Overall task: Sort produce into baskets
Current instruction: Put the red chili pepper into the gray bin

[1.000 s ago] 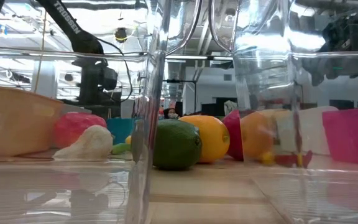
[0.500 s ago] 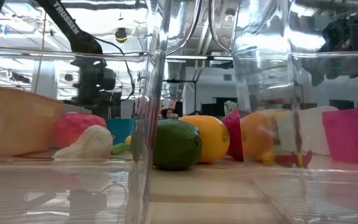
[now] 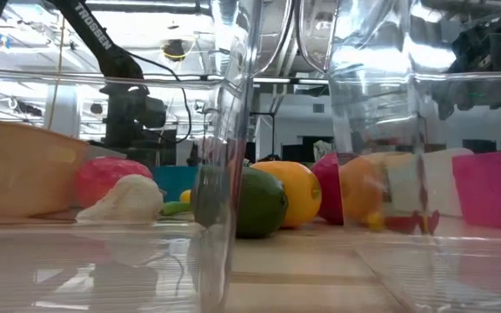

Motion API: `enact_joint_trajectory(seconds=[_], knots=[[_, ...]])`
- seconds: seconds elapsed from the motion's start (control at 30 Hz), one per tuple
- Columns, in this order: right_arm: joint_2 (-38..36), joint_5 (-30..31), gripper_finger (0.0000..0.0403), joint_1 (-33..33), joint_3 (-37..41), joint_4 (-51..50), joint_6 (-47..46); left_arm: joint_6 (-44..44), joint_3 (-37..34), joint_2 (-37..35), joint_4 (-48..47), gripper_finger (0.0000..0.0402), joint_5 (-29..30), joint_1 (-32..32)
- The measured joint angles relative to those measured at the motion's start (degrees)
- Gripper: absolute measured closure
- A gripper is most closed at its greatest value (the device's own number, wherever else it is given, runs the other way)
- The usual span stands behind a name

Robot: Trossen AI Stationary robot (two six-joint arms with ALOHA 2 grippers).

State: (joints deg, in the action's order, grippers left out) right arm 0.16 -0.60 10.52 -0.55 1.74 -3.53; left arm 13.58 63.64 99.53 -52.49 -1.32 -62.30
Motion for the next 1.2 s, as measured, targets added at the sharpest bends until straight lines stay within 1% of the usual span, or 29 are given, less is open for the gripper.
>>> enact_joint_trajectory(seconds=[0.13, 0.33, 0.67, 0.9, 1.07, 1.2], knots=[[0.0, 0.0, 0.0359, 0.0, 0.0, 0.0, 0.0, -0.3, 0.0, 0.0, 0.5, 0.0176, 0.0, -0.1], [0.0, 0.0, 0.0359, 0.0, 0.0, 0.0, 0.0, 1.0, 0.0, 0.0, 5.1, 0.0178, 0.1, -0.3], [0.0, 0.0, 0.0359, 0.0, 0.0, 0.0, 0.0, 4.0, 0.0, 0.0, 4.8, 0.0178, 1.1, -2.3], [0.0, 0.0, 0.0359, 0.0, 0.0, 0.0, 0.0, 3.7, 0.0, 0.3, 4.9, 0.0178, 1.1, -2.4], [0.0, 0.0, 0.0359, 0.0, 0.0, 0.0, 0.0, 1.3, 0.0, 1.9, 5.1, 0.0178, -4.0, -2.4], [0.0, 0.0, 0.0359, 0.0, 0.0, 0.0, 0.0, 1.0, 0.0, 1.9, 5.3, 0.0179, -3.8, -2.3]])
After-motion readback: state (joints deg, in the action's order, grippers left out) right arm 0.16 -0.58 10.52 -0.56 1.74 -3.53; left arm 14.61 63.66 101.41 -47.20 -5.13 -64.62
